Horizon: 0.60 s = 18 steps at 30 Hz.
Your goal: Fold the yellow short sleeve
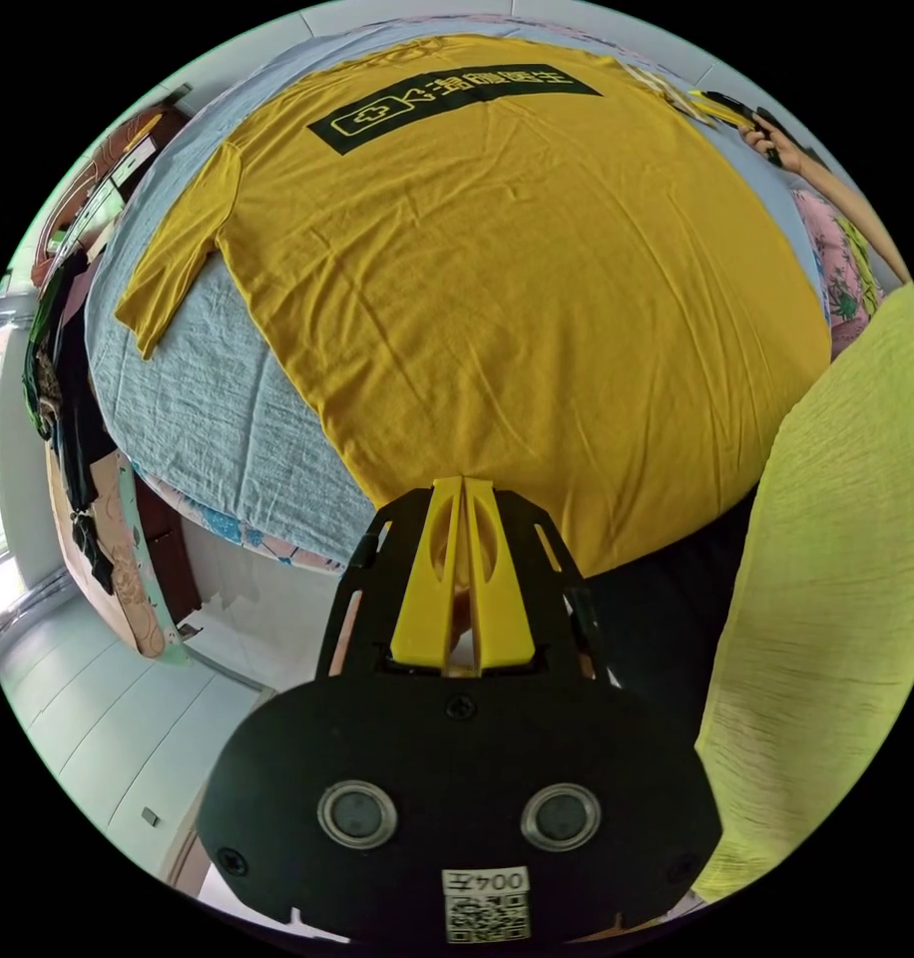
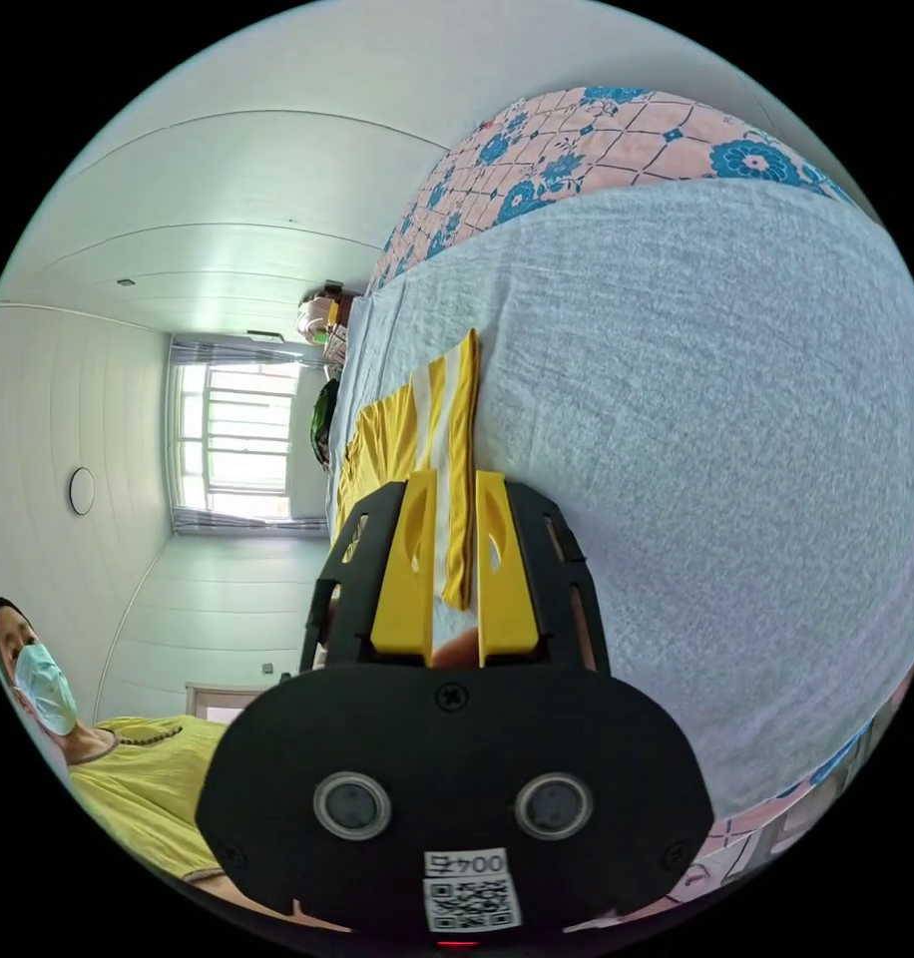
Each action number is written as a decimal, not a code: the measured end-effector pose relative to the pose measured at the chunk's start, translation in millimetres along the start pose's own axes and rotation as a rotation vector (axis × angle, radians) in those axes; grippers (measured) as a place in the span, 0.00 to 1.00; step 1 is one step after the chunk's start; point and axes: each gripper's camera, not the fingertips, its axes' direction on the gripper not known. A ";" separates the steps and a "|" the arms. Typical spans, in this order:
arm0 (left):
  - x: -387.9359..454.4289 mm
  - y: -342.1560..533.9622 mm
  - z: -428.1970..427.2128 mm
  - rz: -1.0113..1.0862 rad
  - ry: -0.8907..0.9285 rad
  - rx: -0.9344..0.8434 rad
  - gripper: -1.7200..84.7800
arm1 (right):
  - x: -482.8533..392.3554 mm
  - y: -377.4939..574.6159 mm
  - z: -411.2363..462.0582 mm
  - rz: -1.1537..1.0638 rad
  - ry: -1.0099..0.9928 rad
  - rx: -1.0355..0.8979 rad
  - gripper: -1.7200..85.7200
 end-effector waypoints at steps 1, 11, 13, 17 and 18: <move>-2.9 -3.4 -0.7 0.000 0.001 -0.003 0.02 | -5.4 -4.0 5.0 -0.008 -0.002 -0.003 0.10; -29.1 -24.0 -4.6 -0.031 0.017 -0.017 0.03 | -73.4 -14.9 55.8 -0.093 0.017 -0.005 0.02; -38.0 -27.8 -5.0 -0.063 0.047 -0.033 0.02 | -95.1 -13.9 62.8 -0.112 0.019 0.002 0.02; -58.1 -34.1 -16.9 -0.129 -0.004 0.003 0.02 | -161.0 -8.3 88.3 -0.188 0.112 -0.019 0.02; -60.9 -35.1 -19.5 -0.133 -0.007 0.016 0.02 | -172.3 -6.5 93.1 -0.210 0.128 -0.021 0.02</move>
